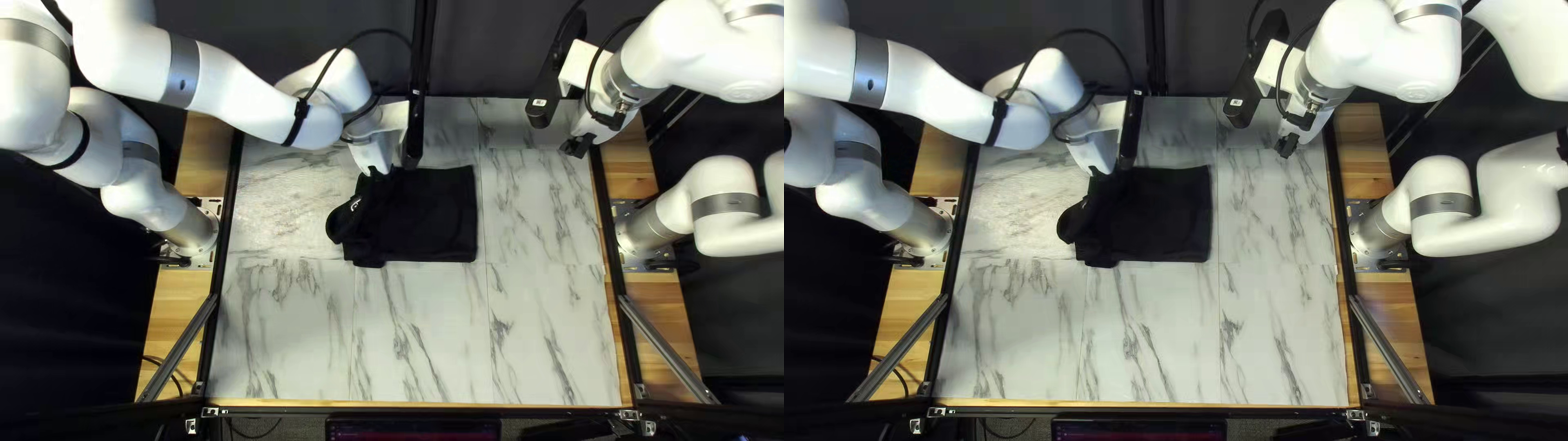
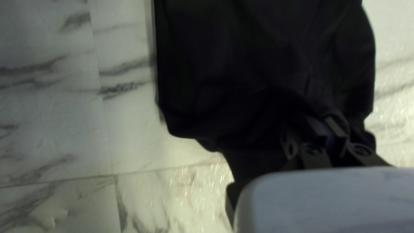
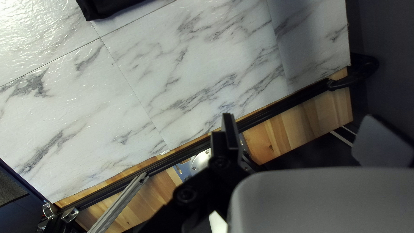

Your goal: Fold t-shirt

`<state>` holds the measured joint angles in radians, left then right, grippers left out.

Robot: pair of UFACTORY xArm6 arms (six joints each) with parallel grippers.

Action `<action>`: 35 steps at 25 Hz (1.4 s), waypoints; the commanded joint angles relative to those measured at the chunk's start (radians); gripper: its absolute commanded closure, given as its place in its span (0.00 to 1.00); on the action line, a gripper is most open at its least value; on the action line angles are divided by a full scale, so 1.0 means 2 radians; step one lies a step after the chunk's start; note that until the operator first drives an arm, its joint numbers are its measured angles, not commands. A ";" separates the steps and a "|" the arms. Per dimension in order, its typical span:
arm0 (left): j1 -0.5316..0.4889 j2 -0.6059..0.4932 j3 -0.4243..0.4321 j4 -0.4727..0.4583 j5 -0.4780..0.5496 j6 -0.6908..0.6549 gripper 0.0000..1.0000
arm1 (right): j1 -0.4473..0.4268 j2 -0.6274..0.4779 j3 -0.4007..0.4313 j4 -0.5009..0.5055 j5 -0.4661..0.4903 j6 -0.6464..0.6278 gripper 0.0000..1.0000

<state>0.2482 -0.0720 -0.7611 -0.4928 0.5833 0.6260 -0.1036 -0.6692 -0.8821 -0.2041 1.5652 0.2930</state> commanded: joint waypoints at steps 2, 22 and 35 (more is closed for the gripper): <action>-0.020 0.014 0.017 -0.055 -0.056 0.040 0.00 | 0.000 0.000 0.000 0.000 0.000 0.000 0.00; -0.176 -0.144 0.172 0.262 -0.042 -0.353 0.00 | 0.000 0.000 0.000 0.000 0.000 0.000 0.00; -0.162 -0.023 0.074 0.272 0.033 -0.439 0.00 | 0.000 0.000 0.000 0.000 0.000 0.000 0.00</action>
<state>-0.0968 -0.1398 -0.5891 0.0682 0.6355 -0.2696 -0.1036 -0.6692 -0.8821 -0.2041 1.5652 0.2930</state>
